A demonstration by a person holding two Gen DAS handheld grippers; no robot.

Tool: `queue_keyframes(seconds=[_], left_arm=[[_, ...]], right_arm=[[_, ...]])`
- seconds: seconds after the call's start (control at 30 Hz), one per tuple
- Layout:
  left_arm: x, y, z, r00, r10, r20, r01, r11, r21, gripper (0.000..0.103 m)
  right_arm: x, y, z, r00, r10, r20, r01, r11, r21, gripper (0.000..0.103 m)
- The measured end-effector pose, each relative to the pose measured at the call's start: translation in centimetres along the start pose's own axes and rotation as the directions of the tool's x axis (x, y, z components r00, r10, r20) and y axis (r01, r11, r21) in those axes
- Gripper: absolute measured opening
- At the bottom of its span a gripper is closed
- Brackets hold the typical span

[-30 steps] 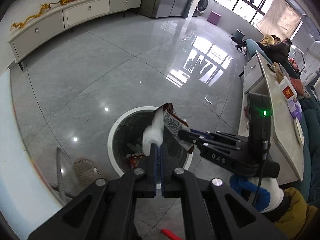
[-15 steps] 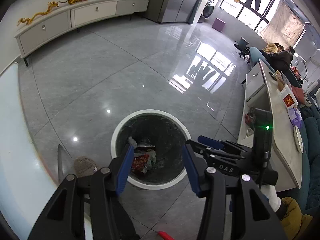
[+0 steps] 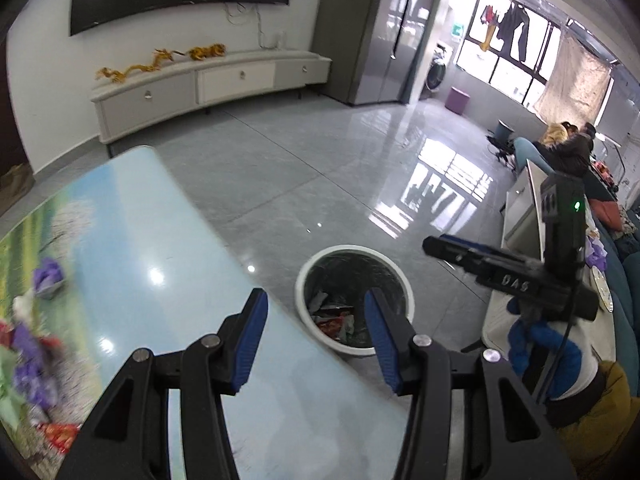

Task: Collect trash
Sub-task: 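Carry the tissue and brown snack bag over the bin and release both, then grasp the pink bag with the left gripper while the right gripper grasps the red chip bag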

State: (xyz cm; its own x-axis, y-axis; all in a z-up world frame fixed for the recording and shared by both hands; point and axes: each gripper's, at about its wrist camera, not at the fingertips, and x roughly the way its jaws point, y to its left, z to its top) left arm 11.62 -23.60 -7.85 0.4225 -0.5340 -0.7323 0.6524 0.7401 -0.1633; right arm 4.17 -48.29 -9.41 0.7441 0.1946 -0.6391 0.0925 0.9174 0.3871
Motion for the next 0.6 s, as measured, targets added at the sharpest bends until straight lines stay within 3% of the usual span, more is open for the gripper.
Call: queue_keyframes(seconds=[0.2,0.27,0.4,0.47,0.6], left_arm=[[-6.6,5.9,-4.6,0.988,0.136,0.070,-0.130,0.988,-0.088,0.048],[-9.0,8.8,-6.8,0.973,0.209,0.095,-0.194,0.971,-0.141,0.048],[-12.4,15.0,-10.7,0.945,0.315,0.090,-0.283,0.923,-0.260,0.049],[-14.0,18.5,-13.1,0.923,0.378,0.071,-0.337,0.884,-0.323,0.049],[-16.9,23.9,-18.0,0.864,0.503,0.019,-0.456,0.798,-0.394,0.049]], right_arm=[[0.1,7.6,1.1,0.996,0.092,-0.004,-0.092,0.987,-0.132,0.048],[0.7,10.2,1.2,0.992,0.128,-0.025,-0.130,0.975,-0.178,0.048],[2.8,15.2,0.9,0.978,0.182,-0.097,-0.202,0.942,-0.270,0.048],[3.9,17.4,0.1,0.969,0.203,-0.142,-0.238,0.922,-0.306,0.048],[7.1,21.9,-2.1,0.939,0.228,-0.258,-0.315,0.872,-0.374,0.048]])
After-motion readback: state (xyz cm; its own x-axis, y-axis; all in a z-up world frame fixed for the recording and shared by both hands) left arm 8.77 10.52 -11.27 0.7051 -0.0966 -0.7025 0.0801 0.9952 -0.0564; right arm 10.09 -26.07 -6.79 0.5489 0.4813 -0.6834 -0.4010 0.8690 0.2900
